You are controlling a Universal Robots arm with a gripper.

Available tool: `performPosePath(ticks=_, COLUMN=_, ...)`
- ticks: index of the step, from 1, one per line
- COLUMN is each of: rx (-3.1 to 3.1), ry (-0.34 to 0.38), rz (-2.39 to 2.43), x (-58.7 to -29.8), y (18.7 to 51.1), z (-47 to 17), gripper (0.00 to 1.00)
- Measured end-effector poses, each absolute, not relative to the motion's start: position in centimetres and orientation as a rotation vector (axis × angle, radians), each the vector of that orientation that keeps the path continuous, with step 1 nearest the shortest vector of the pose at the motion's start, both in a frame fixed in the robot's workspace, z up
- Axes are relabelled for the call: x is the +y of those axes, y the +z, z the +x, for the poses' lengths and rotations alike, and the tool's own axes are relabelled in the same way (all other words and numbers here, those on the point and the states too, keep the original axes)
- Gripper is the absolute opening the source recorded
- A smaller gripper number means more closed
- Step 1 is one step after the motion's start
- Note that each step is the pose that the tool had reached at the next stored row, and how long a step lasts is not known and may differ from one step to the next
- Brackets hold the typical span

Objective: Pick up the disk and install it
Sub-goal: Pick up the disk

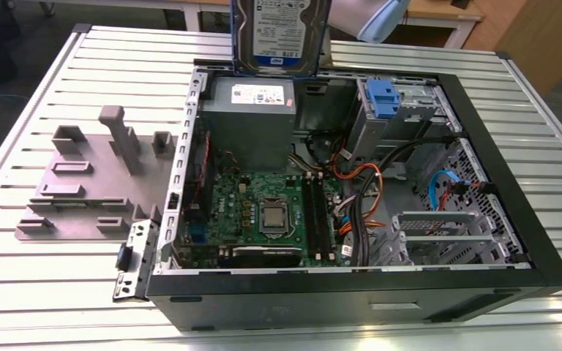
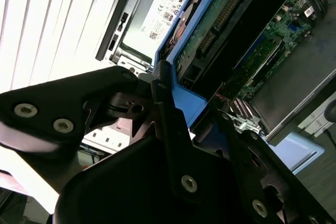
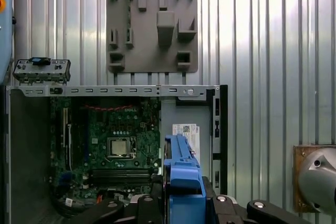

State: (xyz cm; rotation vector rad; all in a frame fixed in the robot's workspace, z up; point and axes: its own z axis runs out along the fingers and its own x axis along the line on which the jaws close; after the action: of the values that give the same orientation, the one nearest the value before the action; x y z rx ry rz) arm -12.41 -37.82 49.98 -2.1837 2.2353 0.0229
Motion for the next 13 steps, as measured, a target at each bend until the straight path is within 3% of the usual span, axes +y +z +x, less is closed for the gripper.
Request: performPosePath(ticks=13, rx=2.258, ry=0.023, rz=-2.160, x=-38.2, y=50.0, z=-11.1, gripper=0.36)
